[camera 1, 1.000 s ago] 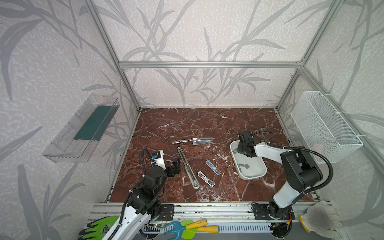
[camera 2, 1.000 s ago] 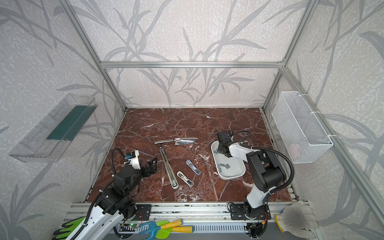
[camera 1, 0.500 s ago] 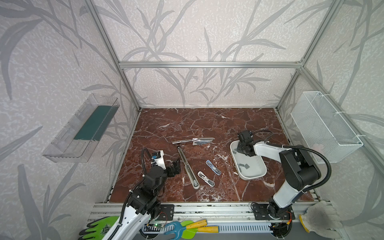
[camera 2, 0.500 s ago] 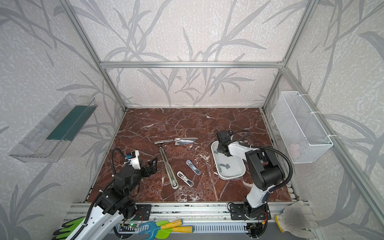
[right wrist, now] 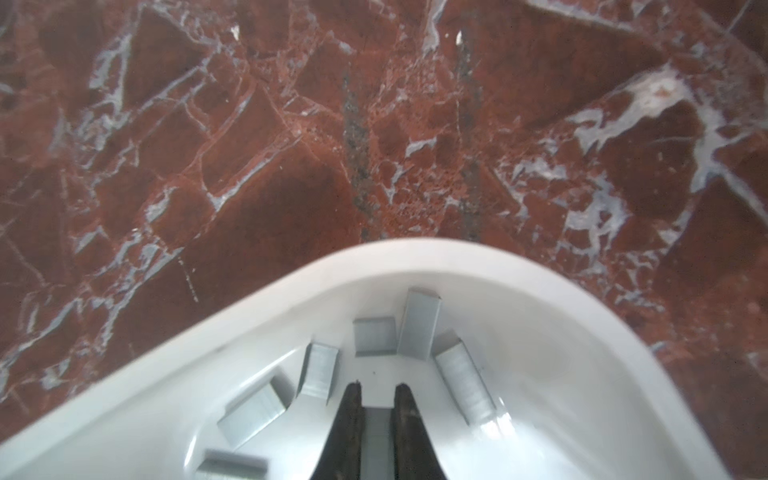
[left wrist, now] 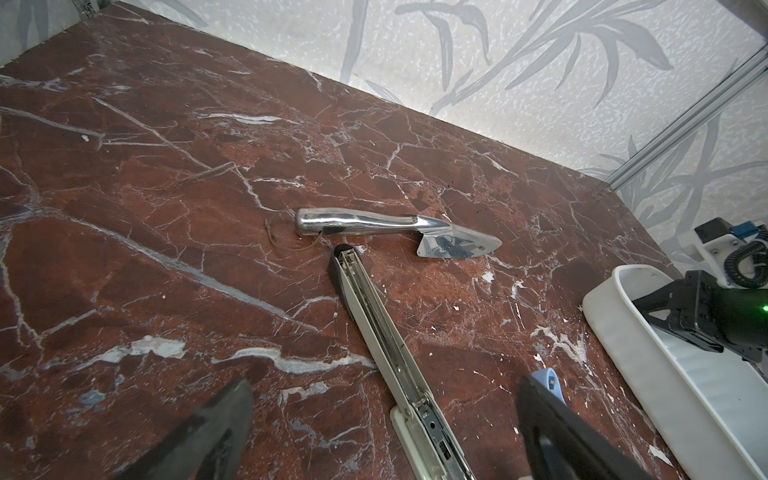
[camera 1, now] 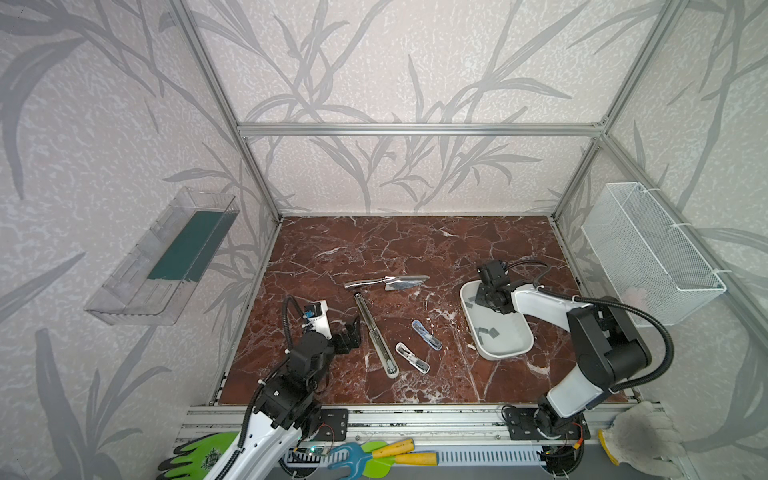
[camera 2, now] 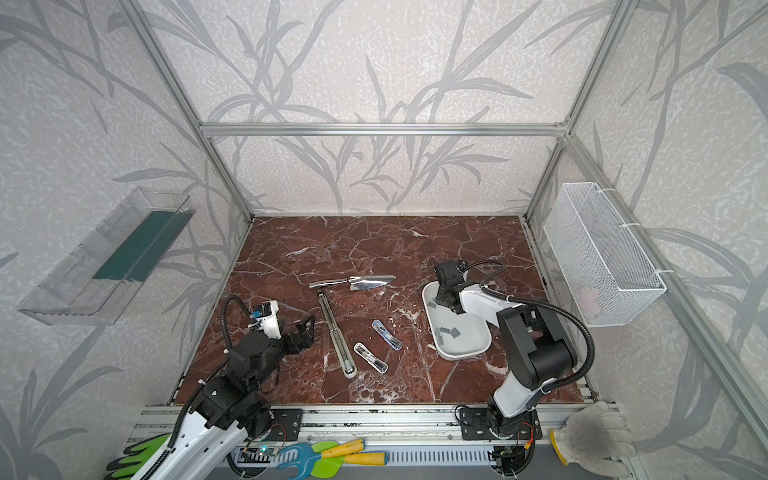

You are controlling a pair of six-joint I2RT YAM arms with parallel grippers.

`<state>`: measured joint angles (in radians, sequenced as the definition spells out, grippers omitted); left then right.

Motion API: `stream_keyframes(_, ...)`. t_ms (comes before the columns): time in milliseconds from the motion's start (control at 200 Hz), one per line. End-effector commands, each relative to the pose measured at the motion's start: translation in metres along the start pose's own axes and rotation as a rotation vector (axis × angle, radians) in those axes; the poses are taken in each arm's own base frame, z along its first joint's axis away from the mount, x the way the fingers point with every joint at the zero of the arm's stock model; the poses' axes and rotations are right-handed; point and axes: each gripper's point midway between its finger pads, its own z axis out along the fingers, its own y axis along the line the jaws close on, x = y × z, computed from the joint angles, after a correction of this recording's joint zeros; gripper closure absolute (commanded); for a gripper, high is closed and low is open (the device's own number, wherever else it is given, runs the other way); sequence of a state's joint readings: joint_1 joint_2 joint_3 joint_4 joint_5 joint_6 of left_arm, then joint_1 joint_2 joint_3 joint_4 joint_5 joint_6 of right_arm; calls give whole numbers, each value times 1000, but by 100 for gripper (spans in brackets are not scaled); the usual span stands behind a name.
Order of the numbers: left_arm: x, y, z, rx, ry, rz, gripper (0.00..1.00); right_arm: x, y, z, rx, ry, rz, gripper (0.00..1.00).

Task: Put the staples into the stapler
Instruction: 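Close the right gripper on one grey staple strip and lift it, then carry the staple strip with the right gripper to the small white stapler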

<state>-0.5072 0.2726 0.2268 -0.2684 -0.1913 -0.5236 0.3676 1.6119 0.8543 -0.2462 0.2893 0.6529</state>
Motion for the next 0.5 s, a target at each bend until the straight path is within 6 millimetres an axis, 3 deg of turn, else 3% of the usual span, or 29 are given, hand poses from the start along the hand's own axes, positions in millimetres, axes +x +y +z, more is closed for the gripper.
stream_keyframes(0,-1,3,1,-12,-13,-2,1,-1,-6,-25,-15,-23,-10,88)
stream_keyframes(110,-1,2,1,-9,-12,-2,1,-3,-8,-49,-42,-76,-10,88)
stream_keyframes(210,-2,2,1,-8,-15,-3,1,-3,2,-71,-132,-134,-62,88)
stream_keyframes(330,-1,2,1,-8,-12,-2,1,-1,34,-105,-300,-248,-161,88)
stream_keyframes(495,0,1,1,-4,-11,-2,1,20,83,-153,-493,-381,-360,89)
